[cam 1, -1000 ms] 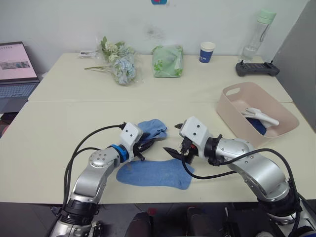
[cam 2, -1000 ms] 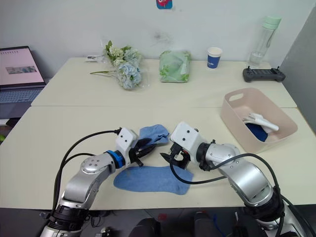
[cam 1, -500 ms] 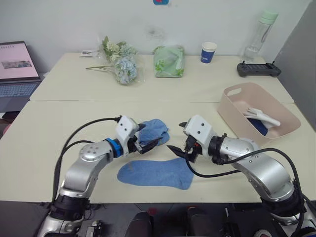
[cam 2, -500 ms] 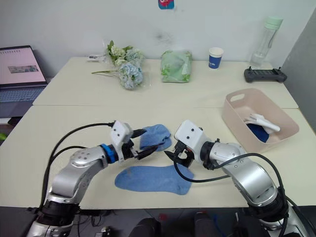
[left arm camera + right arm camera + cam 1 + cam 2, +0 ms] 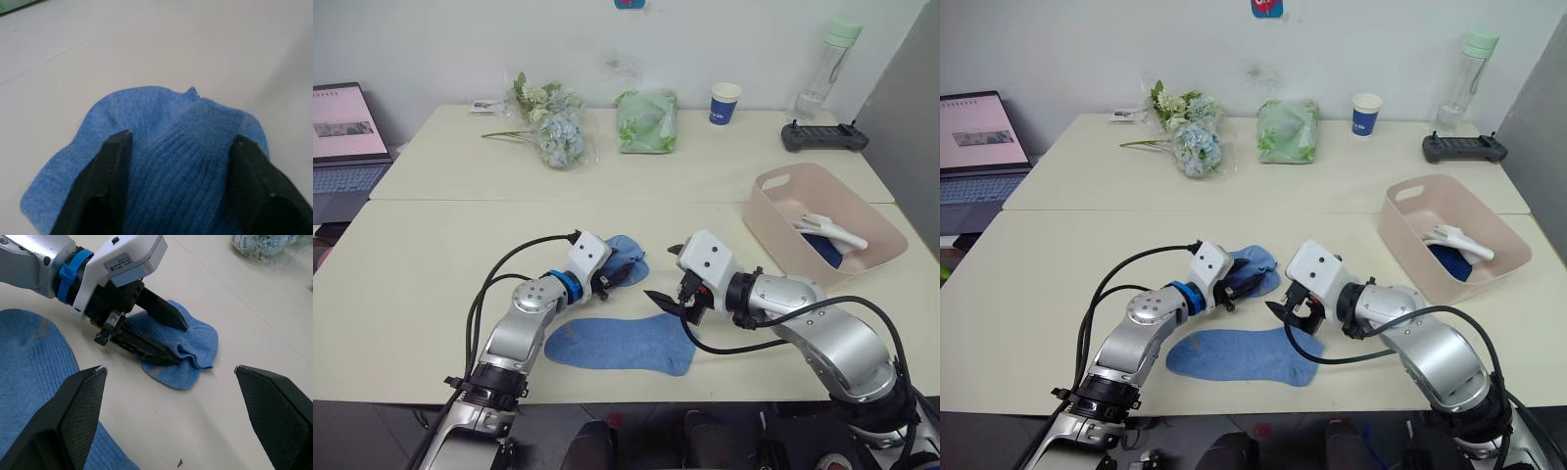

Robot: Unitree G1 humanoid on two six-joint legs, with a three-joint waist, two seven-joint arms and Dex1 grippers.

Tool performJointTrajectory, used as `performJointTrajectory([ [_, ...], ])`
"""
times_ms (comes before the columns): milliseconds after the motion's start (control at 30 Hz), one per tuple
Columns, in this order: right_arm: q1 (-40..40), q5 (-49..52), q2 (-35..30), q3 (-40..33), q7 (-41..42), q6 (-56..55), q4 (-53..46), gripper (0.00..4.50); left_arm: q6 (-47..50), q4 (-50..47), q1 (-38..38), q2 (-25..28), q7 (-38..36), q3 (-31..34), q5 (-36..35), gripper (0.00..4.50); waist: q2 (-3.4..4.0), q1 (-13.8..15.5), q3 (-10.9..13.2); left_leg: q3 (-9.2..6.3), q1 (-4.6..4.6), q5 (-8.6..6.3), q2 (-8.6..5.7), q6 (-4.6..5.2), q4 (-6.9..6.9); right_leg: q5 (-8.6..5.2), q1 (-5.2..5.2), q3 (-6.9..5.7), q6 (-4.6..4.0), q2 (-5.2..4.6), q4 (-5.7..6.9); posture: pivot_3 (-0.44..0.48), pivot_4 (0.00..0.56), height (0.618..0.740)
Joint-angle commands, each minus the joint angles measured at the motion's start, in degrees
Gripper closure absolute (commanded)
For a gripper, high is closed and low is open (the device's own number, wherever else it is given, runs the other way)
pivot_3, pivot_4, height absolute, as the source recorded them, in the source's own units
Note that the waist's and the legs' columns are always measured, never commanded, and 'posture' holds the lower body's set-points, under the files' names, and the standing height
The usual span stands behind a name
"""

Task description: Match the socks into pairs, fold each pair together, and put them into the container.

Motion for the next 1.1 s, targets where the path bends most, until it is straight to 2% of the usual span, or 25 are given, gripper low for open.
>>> performJointTrajectory([
  [33, 0.14, 0.05, -0.31, -0.56, -0.09, -0.35, -2.53, 0.0, -0.84, -2.83, -0.02, -1.3, 0.24, 3.03, -2.78, 2.93, 0.0, 0.0, 0.0, 0.0, -0.01, 0.0, 0.0, 0.0, 0.0, 0.0, 0.0, 0.0, 0.0, 0.0, 0.0, 0.0, 0.15, 0.74],
  [167, 0.01, -0.1, -0.32, -0.37, 0.0, -0.65, -2.25, 0.0, -0.49, -3.61, 0.82, -1.81, 1.15, 5.03, -3.78, 4.29, 0.0, -0.02, 0.0, 0.0, 0.0, 0.0, 0.0, 0.0, 0.0, 0.0, 0.0, 0.0, 0.0, 0.0, 0.0, 0.0, 0.15, 0.74],
  [200, -0.03, -0.14, -0.29, -0.31, 0.02, -0.78, -2.17, 0.0, 0.0, -4.1, 1.01, -2.33, 1.88, 6.39, -4.88, 4.46, 0.0, -0.03, 0.0, 0.0, 0.01, 0.0, 0.0, 0.0, 0.0, 0.0, 0.0, -0.01, 0.0, 0.0, 0.0, 0.0, 0.15, 0.74],
  [300, -0.14, -0.21, -0.14, -0.32, 0.01, -1.09, -2.08, 0.0, 3.93, -7.02, 0.88, -3.67, 5.0, 12.06, -9.66, 4.46, 0.0, -0.02, 0.0, -0.02, -0.01, 0.0, 0.01, 0.0, 0.0, 0.0, 0.0, -0.01, 0.0, 0.0, 0.0, 0.0, 0.15, 0.74],
  [433, -0.08, 0.01, 0.16, -0.78, 0.04, -1.58, -2.2, 0.0, 10.28, -11.66, -0.05, -2.28, 8.68, 20.01, -15.61, 4.46, 0.0, -0.03, 0.0, -0.02, 0.0, 0.0, 0.03, 0.0, 0.01, 0.0, 0.0, -0.02, 0.0, -0.01, 0.0, 0.0, 0.15, 0.74],
  [600, -0.13, 0.27, 0.62, -0.76, 0.53, -2.7, -1.93, 0.0, 14.33, -14.04, -2.97, 4.82, 10.98, 29.0, -18.88, 4.46, -0.01, -0.07, 0.0, -0.03, 0.01, 0.0, 0.03, -0.01, 0.0, 0.0, 0.0, -0.02, 0.0, 0.0, 0.01, 0.0, 0.15, 0.74],
  [733, -0.22, 0.26, 0.51, -0.97, 1.0, -3.63, -1.25, 0.0, 13.67, -12.45, -8.27, 11.11, 11.71, 31.63, -18.08, 4.46, -0.02, 0.0, 0.01, -0.05, 0.0, 0.01, 0.0, -0.02, 0.0, 0.0, 0.0, -0.05, 0.0, 0.01, -0.01, 0.0, 0.15, 0.74],
  [833, -0.37, -0.06, 0.34, -0.8, 1.41, -4.18, -0.7, 0.0, 13.65, -13.28, -10.77, 14.99, 8.41, 27.29, -16.0, 4.46, -0.02, 0.19, 0.01, -0.04, -0.02, 0.02, -0.05, -0.04, 0.0, 0.0, 0.02, -0.07, 0.01, 0.01, -0.07, 0.0, 0.15, 0.74],
  [900, -0.45, -0.32, 0.12, -0.7, 1.56, -4.29, -0.57, 0.0, 14.14, -15.33, -8.75, 15.46, 6.32, 22.36, -14.7, 4.46, -0.01, 0.19, 0.01, 0.02, -0.01, 0.03, -0.1, -0.06, -0.01, 0.0, 0.02, -0.03, 0.01, 0.01, -0.08, 0.0, 0.15, 0.74],
  [967, -0.62, -0.7, -0.22, -0.73, 1.53, -4.29, -0.25, 0.0, 12.17, -16.61, -5.18, 14.36, 4.77, 16.87, -12.24, 4.46, 0.0, 0.15, 0.0, 0.05, 0.0, 0.11, -0.11, -0.2, -0.01, 0.0, 0.04, 0.02, 0.01, -0.02, -0.09, 0.0, 0.15, 0.74],
  [1100, -0.65, -1.23, -1.29, -1.41, 1.24, -4.01, 0.14, 0.0, 7.78, -14.27, -0.77, 8.64, 4.01, 8.51, -8.71, 4.46, -0.02, 0.11, 0.01, 0.07, -0.01, 0.12, -0.03, -0.23, -0.01, 0.0, 0.0, 0.06, 0.01, -0.03, -0.05, 0.0, 0.15, 0.74],
])
